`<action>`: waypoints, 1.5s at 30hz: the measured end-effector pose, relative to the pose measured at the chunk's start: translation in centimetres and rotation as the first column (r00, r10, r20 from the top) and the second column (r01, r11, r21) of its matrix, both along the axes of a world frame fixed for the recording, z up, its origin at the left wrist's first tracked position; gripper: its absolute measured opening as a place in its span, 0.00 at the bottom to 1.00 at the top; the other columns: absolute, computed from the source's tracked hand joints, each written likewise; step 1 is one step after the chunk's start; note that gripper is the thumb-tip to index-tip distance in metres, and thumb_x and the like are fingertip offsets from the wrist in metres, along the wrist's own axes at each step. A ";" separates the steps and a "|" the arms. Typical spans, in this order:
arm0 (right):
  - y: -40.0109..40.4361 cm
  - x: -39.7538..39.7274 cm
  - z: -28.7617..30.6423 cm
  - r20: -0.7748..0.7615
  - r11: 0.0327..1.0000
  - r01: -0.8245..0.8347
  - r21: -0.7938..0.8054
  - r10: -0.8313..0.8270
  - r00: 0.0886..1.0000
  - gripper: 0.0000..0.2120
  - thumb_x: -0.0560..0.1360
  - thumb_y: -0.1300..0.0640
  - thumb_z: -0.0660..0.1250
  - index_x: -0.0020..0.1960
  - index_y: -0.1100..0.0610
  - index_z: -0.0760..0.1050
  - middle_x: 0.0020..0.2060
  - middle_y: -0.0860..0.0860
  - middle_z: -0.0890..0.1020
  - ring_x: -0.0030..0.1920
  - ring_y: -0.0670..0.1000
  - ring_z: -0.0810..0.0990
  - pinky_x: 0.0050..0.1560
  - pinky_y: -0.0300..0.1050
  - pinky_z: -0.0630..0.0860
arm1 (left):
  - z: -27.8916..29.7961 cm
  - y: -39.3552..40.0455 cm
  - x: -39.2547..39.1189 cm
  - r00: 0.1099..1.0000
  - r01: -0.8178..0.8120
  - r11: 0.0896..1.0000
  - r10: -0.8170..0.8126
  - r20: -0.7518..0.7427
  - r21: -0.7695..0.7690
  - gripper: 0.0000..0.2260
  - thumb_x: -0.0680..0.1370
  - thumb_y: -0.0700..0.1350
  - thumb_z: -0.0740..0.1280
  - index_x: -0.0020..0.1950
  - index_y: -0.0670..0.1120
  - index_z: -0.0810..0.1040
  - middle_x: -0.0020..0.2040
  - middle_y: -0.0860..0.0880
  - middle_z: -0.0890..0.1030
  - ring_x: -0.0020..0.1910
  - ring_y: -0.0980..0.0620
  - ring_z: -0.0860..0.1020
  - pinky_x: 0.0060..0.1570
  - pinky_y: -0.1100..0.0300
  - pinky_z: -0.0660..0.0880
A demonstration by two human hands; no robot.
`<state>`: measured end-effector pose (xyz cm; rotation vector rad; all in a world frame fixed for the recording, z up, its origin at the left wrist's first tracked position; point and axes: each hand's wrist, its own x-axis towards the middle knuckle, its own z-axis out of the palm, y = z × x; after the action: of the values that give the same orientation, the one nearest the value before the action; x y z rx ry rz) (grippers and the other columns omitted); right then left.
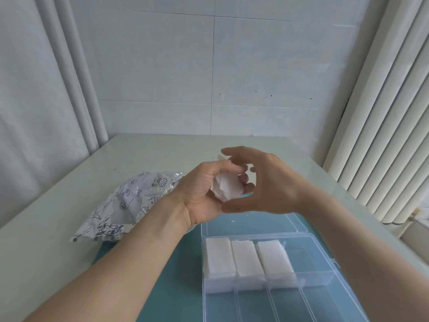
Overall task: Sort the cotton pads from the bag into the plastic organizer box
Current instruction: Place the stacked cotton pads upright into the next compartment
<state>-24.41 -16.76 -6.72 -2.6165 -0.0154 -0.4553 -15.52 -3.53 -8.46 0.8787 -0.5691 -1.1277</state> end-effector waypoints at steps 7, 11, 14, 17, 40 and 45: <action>0.3 0.1 0.1 -0.011 0.998 0.000 0.063 0.001 1.000 0.44 0.59 0.44 0.83 0.72 0.45 0.71 0.63 0.38 0.77 0.63 0.36 0.74 0.59 0.30 0.73 | -0.4 0.1 -0.2 0.995 0.094 0.991 -0.096 0.022 0.096 0.07 0.72 0.38 0.69 0.49 0.42 0.78 0.44 0.44 0.76 0.44 0.47 0.74 0.50 0.49 0.77; 0.2 0.0 0.2 -0.015 0.987 -0.038 0.153 0.041 0.999 0.48 0.60 0.49 0.84 0.75 0.46 0.65 0.59 0.37 0.77 0.59 0.35 0.76 0.54 0.27 0.74 | -0.8 -0.1 -0.1 0.996 0.046 0.997 -0.050 0.070 0.061 0.08 0.74 0.39 0.69 0.53 0.46 0.78 0.46 0.47 0.76 0.45 0.50 0.74 0.46 0.52 0.79; 0.3 0.0 0.1 -0.058 0.995 0.007 0.104 -0.001 0.998 0.47 0.60 0.46 0.84 0.74 0.48 0.66 0.55 0.35 0.78 0.55 0.39 0.79 0.51 0.28 0.74 | -0.6 -0.2 0.1 0.998 0.022 0.999 -0.025 0.055 0.037 0.06 0.73 0.41 0.70 0.49 0.48 0.81 0.44 0.49 0.76 0.44 0.52 0.73 0.45 0.57 0.77; 0.5 0.2 0.0 -0.030 0.992 0.008 0.125 -0.004 1.000 0.32 0.60 0.49 0.84 0.62 0.46 0.77 0.51 0.37 0.83 0.51 0.42 0.82 0.55 0.39 0.78 | -0.3 0.1 0.4 0.994 0.084 0.995 -0.081 -0.077 0.048 0.10 0.73 0.45 0.70 0.53 0.45 0.80 0.46 0.46 0.73 0.45 0.49 0.72 0.47 0.50 0.78; 0.6 0.2 -0.5 0.084 0.982 -0.122 0.142 0.111 0.990 0.49 0.60 0.59 0.83 0.75 0.44 0.66 0.65 0.41 0.77 0.61 0.39 0.78 0.55 0.38 0.80 | -0.2 0.6 -0.3 0.984 0.055 0.991 -0.075 0.164 0.122 0.04 0.79 0.42 0.67 0.47 0.47 0.81 0.43 0.47 0.79 0.46 0.47 0.78 0.55 0.47 0.73; 0.1 0.2 -0.5 0.108 1.000 -0.004 0.022 0.002 0.994 0.46 0.63 0.51 0.82 0.76 0.44 0.64 0.53 0.41 0.79 0.50 0.43 0.79 0.50 0.27 0.74 | -0.5 0.3 -0.1 0.983 0.057 0.991 -0.076 0.167 0.117 0.03 0.78 0.42 0.68 0.51 0.47 0.79 0.43 0.46 0.80 0.45 0.47 0.77 0.54 0.50 0.74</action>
<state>-24.18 -16.65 -7.18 -2.5666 -0.0497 -0.5914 -15.58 -3.24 -8.96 1.0675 -0.6855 -1.1599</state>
